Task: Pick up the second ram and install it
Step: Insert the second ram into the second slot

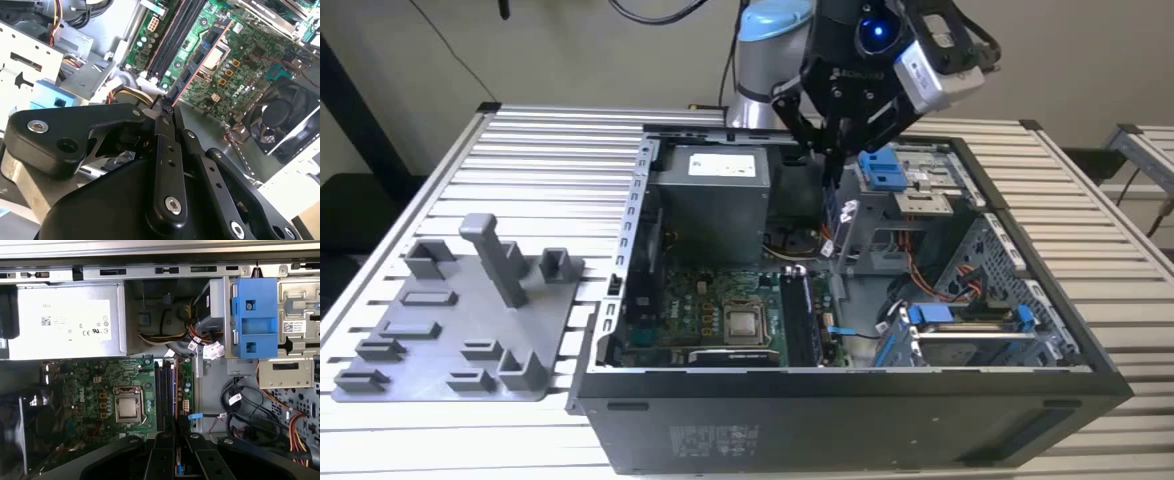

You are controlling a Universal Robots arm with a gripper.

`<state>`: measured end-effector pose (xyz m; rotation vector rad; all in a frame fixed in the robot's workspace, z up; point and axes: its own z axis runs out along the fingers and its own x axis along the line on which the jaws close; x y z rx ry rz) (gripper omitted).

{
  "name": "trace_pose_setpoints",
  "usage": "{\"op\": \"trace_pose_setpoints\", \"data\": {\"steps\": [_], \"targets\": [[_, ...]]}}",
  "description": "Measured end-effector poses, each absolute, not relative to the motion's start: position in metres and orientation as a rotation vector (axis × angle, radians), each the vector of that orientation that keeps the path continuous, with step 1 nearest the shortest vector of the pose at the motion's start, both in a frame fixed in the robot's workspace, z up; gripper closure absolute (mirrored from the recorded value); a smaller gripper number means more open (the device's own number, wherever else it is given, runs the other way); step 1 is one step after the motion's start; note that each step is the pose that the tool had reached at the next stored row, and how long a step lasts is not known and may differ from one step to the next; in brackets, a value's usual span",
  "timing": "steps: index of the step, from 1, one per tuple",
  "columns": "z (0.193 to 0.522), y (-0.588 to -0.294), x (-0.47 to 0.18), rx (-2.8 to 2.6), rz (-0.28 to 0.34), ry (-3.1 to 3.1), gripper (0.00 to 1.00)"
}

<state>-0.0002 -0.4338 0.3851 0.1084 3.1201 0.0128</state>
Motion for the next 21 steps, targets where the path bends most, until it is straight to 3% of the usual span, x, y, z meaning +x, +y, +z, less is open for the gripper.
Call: {"op": "trace_pose_setpoints", "data": {"steps": [21], "targets": [[0.363, -0.437, 0.000, 0.108, 0.004, 3.120, 0.86]]}}
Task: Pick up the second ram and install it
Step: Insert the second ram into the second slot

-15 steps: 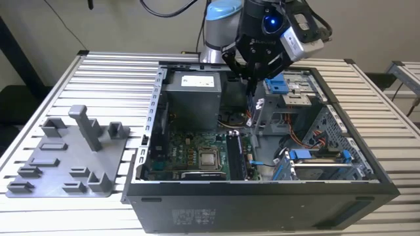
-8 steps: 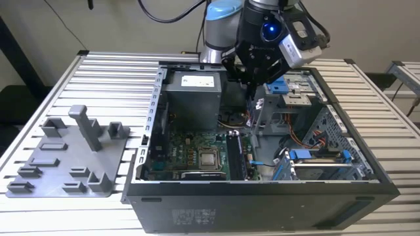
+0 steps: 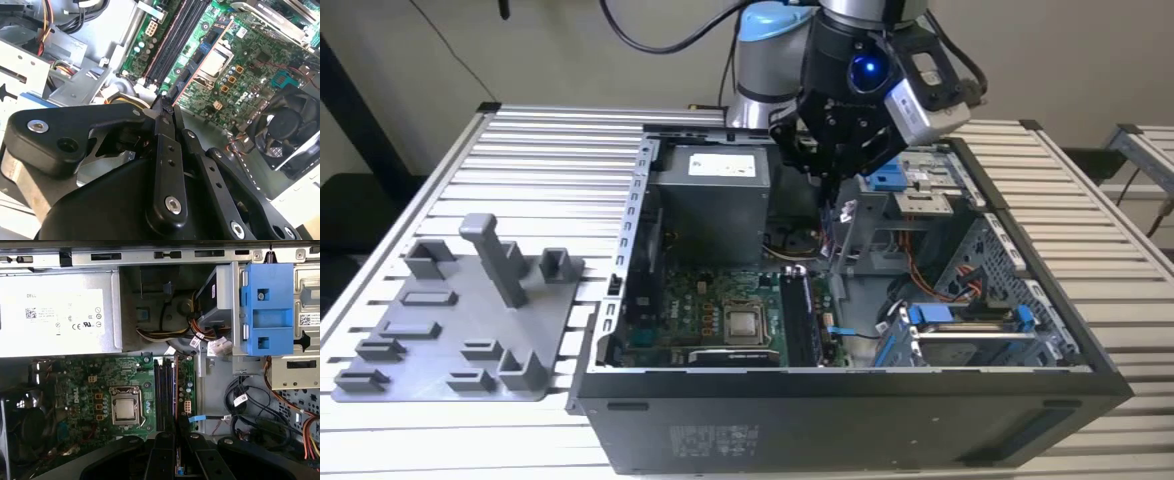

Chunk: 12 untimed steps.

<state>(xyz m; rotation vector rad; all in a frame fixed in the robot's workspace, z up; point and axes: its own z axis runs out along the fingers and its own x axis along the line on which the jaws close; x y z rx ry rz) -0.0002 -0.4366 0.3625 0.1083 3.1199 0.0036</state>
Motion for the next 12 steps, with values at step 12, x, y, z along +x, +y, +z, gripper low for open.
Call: {"op": "trace_pose_setpoints", "data": {"steps": [12], "targets": [[0.3554, -0.4367, -0.0002, 0.108, 0.000, 3.118, 0.86]]}}
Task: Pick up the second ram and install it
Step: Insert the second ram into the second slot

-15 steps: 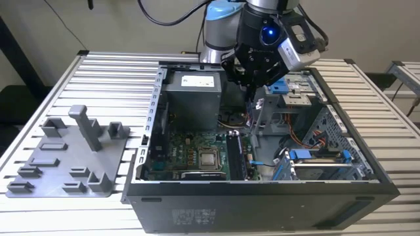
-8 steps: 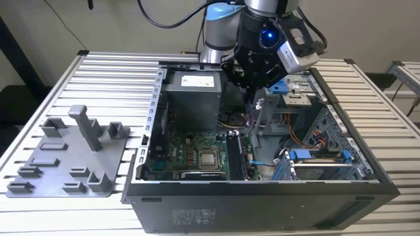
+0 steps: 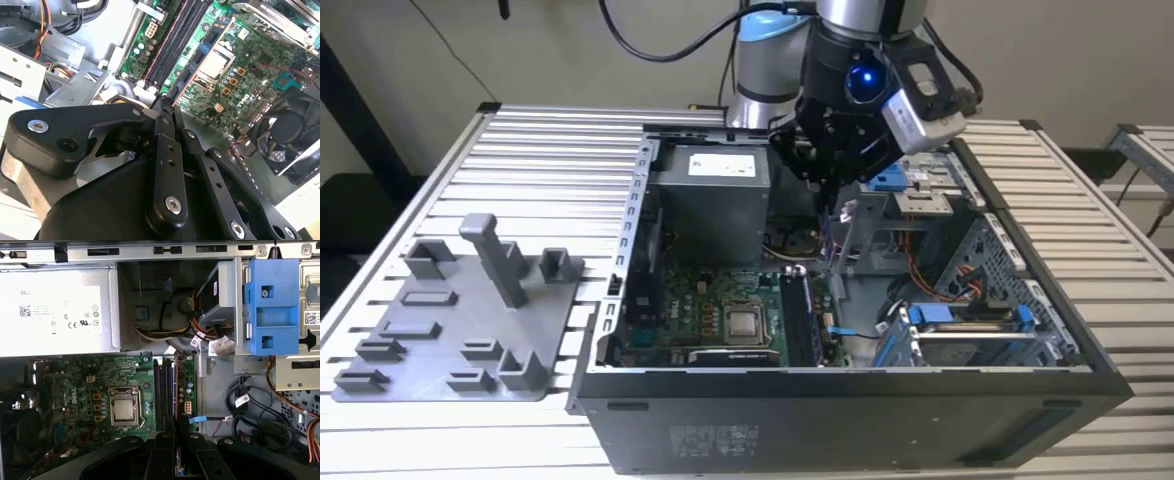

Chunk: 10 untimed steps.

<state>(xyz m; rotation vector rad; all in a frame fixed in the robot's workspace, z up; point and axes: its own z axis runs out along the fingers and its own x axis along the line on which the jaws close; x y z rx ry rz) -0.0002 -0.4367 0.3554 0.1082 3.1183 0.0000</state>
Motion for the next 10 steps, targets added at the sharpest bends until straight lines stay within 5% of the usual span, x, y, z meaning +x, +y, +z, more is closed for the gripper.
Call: {"op": "trace_pose_setpoints", "data": {"steps": [10], "targets": [[0.341, -0.443, -0.001, 0.102, 0.000, 3.120, 0.86]]}}
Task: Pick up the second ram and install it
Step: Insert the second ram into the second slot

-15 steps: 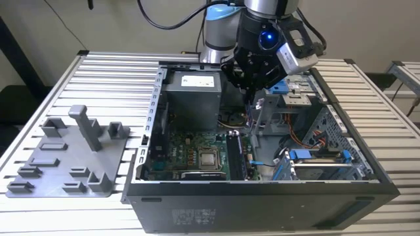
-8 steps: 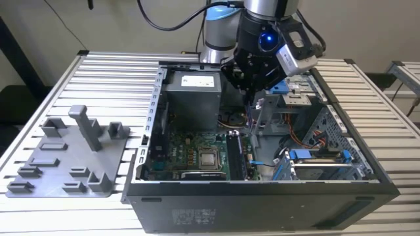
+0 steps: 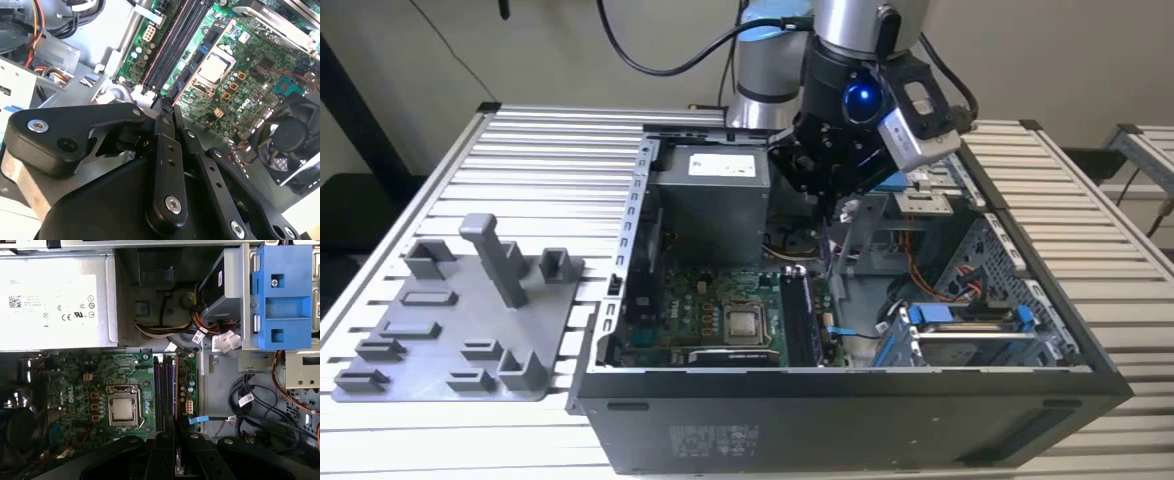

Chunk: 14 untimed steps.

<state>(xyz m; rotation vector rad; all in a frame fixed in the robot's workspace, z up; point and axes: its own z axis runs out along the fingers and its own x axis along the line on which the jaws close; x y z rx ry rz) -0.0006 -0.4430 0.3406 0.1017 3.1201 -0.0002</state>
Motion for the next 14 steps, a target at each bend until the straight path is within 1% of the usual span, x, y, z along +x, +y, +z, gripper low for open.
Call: {"op": "trace_pose_setpoints", "data": {"steps": [10, 14], "targets": [[0.324, -0.447, -0.001, 0.077, -0.001, 3.126, 0.86], [0.322, -0.448, -0.001, 0.076, -0.004, 3.127, 0.86]]}}
